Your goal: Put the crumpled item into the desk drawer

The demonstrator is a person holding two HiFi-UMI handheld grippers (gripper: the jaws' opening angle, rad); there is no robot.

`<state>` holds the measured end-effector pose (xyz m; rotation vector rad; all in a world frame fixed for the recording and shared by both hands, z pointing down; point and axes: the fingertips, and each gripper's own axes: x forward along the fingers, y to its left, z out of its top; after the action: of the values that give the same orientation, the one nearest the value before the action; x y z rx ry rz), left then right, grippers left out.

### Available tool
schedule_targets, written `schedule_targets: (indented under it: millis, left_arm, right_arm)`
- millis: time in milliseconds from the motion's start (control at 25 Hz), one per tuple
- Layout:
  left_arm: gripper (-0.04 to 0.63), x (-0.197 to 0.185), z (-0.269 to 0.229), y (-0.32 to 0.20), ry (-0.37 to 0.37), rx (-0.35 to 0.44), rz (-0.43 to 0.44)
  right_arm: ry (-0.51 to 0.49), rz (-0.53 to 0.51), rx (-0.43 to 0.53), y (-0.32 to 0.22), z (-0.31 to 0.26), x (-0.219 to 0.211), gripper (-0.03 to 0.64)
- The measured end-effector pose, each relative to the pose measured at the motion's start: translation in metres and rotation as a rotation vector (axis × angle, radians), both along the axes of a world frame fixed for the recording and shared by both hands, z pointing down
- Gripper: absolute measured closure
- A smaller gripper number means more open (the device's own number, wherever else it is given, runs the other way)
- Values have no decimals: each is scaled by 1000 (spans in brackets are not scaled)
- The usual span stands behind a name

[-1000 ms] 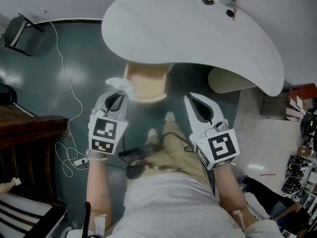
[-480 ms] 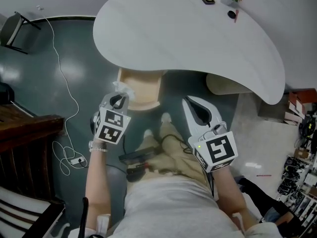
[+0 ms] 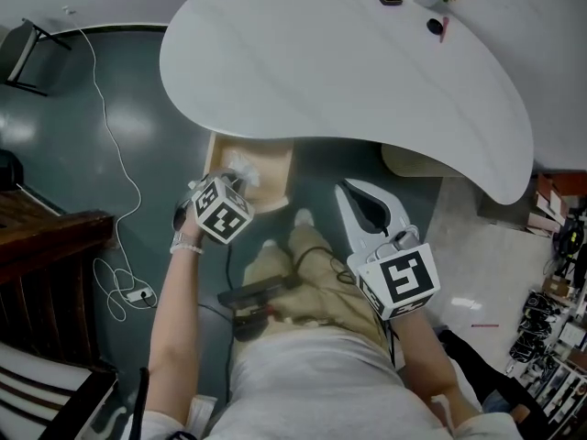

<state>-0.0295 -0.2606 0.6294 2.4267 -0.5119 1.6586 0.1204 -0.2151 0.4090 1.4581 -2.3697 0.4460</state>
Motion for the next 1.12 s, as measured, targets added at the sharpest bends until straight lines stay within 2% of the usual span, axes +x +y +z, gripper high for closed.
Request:
schedule_targets:
  millis: [160,440,680,720,800,880,1080,1120]
  left_arm:
    - [580,-4,31,3,-81,-101,30]
    - [565,-6,72,11,-200,-220,65]
    - [513,-9,85,19,-219,-266,38]
    - [489,-9,85,19,-218,-270,35]
    - [462,-9,84,17,-216,-265,29]
    - [472,-8,81,11,-208,-230,20]
    - [593,-8,55,-15,-140,-67,-60]
    - [597,-10,48,-18,-119,-46,-77]
  right_arm:
    - [-2,-3,0,-4,5,1,612]
    - [3,10,-1,-10,13,14,612]
    - [2,29,-14,-10,19,22,612]
    - [3,29,-13,-11,19,23,612]
    - [6,24,-10,-12,19,22,612]
    - [7,16,-5,-14,18,20,612]
    - [4,-11,2,-18,14,11,612]
    - [3,-17,6,-18,12,8,612]
